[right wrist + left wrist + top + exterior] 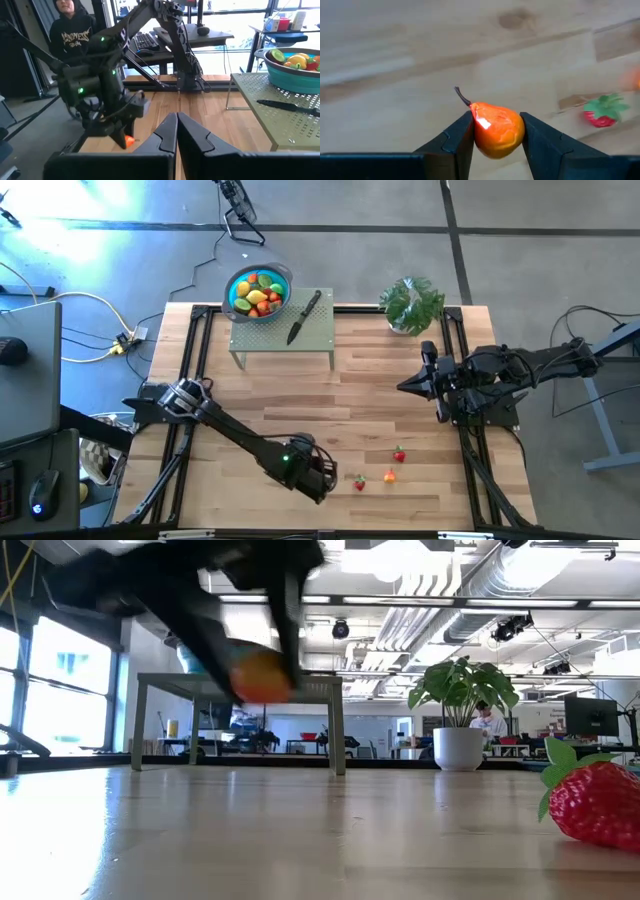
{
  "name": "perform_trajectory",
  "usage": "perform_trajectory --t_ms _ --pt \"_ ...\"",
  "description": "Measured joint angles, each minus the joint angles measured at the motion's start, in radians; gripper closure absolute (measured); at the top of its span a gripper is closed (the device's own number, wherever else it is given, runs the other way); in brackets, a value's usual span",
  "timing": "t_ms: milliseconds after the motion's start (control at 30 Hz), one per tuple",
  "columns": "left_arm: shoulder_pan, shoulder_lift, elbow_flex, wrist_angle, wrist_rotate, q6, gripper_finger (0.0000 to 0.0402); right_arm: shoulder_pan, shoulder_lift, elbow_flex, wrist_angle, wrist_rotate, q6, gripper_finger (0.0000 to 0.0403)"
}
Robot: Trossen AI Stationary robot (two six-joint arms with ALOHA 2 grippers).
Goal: Pick & Place Fruit
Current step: Put the orange pear into the strainer bowl on the shelf
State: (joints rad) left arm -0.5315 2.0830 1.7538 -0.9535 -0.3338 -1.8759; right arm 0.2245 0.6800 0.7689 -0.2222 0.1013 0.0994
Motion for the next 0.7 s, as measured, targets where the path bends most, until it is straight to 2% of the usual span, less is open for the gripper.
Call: perform_trajectory --t_ms 333,500,700 --pt "0.002 -0.112 0.000 -0.099 -0.081 0.082 0.0259 0.000 0.000 0.000 -0.007 -0.002 -0.003 0.0398" --pt "0.001 -0.173 -0.001 -0.171 -0.185 0.099 0.0259 0.000 0.000 0.000 -0.007 -0.007 -0.003 0.0398" --pt "0.004 -0.256 -0.001 -0.251 -0.246 0.101 0.0259 0.000 0.000 0.000 -0.007 -0.029 -0.014 0.0398"
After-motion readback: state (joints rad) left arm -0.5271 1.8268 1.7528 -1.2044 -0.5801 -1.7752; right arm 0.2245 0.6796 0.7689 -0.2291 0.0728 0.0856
